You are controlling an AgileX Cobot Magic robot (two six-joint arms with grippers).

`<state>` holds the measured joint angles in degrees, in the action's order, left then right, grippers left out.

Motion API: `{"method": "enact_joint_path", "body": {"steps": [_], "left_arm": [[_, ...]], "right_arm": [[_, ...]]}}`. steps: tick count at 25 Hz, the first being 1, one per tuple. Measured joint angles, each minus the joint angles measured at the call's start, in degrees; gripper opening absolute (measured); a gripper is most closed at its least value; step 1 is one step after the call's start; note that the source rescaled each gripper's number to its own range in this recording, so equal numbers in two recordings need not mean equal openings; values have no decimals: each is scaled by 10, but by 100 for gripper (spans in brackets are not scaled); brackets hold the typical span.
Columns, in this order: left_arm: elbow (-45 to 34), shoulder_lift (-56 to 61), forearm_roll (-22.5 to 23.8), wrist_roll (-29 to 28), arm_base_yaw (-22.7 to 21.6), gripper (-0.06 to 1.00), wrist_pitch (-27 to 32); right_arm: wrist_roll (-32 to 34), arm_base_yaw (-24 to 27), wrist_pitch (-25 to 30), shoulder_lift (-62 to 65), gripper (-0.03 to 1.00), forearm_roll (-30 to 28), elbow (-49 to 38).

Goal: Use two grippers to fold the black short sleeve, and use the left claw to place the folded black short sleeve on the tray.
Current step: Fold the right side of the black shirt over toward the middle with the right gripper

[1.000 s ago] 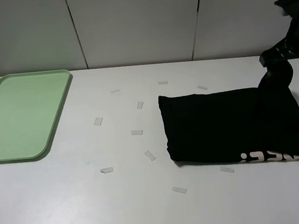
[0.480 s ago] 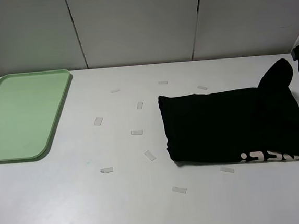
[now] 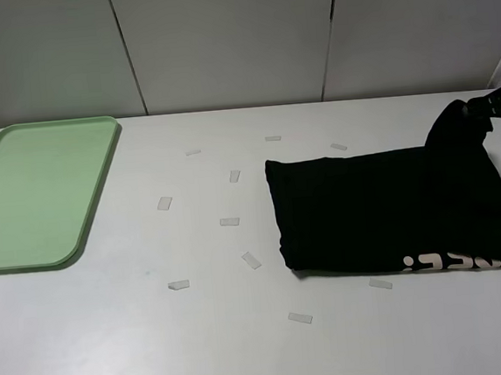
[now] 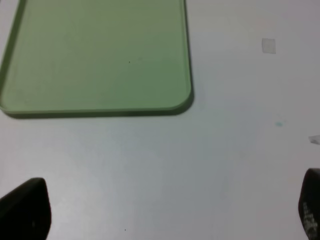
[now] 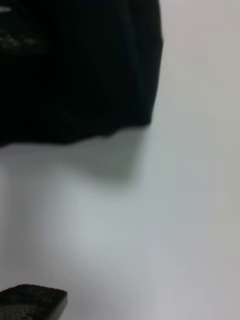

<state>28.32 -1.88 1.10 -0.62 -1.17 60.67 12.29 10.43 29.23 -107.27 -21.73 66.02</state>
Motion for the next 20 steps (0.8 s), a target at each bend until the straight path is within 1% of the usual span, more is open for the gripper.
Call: {"method": "enact_joint_path", "body": {"steps": [6, 10, 14, 20], "left_arm": [[0, 0, 0, 0, 0, 100, 0], [0, 0, 0, 0, 0, 100, 0], [0, 0, 0, 0, 0, 100, 0], [0, 0, 0, 0, 0, 100, 0]], "right_arm": [[-62, -31, -8, -8, 100, 41, -3], [-100, -40, -8, -34, 100, 76, -4], [-158, -47, -9, -57, 100, 135, -5], [-288, -48, -7, -70, 100, 249, -5]]}}
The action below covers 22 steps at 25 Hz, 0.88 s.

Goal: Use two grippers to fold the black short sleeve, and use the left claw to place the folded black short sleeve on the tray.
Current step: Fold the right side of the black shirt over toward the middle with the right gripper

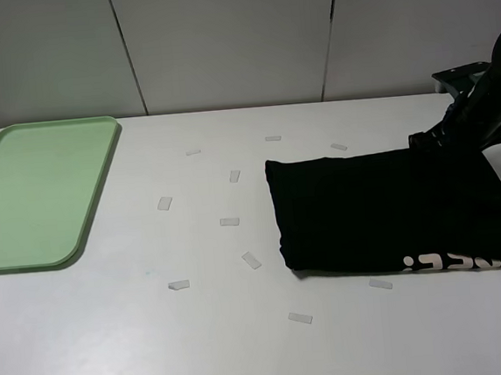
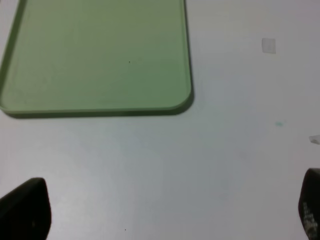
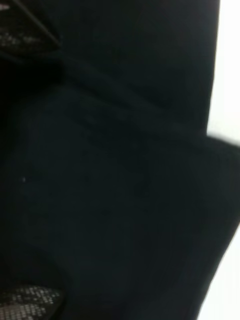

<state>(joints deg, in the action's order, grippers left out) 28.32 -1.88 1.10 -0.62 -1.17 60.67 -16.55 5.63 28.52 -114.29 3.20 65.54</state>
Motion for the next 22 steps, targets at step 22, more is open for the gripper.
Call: {"method": "enact_joint_path", "body": {"steps": [22], "left_arm": [[0, 0, 0, 0, 0, 100, 0]], "right_arm": [[-99, 0, 117, 71, 100, 106, 14]]}}
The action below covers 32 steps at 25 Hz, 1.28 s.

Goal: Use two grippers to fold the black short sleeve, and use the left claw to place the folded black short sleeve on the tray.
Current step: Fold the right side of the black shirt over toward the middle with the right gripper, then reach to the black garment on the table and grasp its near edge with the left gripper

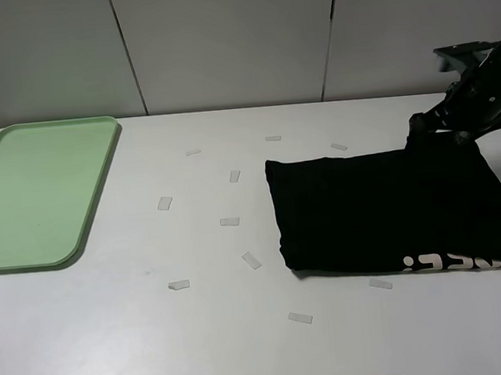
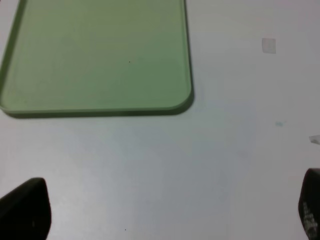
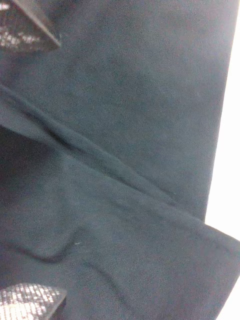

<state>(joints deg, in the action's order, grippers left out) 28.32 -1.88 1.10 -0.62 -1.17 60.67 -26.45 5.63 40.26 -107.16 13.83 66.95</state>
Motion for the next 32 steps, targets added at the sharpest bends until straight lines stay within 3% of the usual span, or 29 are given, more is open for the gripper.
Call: {"method": "enact_joint_path", "body": {"steps": [5, 14, 20, 32], "left_arm": [[0, 0, 0, 0, 0, 100, 0], [0, 0, 0, 0, 0, 100, 0], [0, 0, 0, 0, 0, 100, 0], [0, 0, 0, 0, 0, 100, 0]], "right_arm": [[65, 0, 131, 107, 100, -38, 1], [150, 0, 288, 272, 100, -93, -9], [172, 0, 293, 372, 100, -101, -47], [189, 0, 297, 676, 100, -103, -204]]}}
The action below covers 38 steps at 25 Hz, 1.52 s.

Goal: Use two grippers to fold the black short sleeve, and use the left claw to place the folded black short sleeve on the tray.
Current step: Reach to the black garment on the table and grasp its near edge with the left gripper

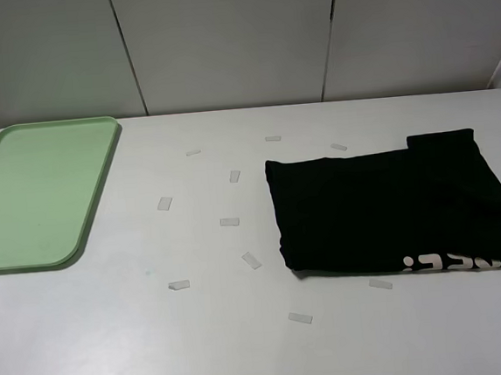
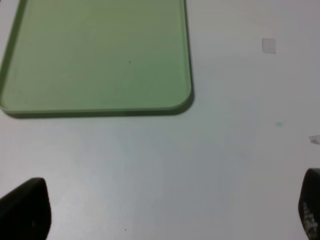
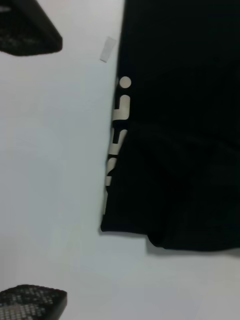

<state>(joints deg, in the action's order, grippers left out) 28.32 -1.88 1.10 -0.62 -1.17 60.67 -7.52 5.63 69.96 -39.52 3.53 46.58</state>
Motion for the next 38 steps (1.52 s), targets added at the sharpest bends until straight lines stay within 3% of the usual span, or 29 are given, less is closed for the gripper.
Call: {"method": "enact_joint_path", "body": {"steps": [8, 15, 26, 38], "left_arm": [[0, 0, 0, 0, 0, 100, 0], [0, 0, 0, 0, 0, 100, 0], [0, 0, 0, 0, 0, 100, 0], [0, 0, 0, 0, 0, 100, 0]], "right_arm": [[2, 0, 2, 176, 100, 0, -60], [24, 0, 0, 223, 100, -1, -106], [39, 0, -103, 394, 100, -4, -180], [43, 0, -108, 398, 100, -4, -182]]}}
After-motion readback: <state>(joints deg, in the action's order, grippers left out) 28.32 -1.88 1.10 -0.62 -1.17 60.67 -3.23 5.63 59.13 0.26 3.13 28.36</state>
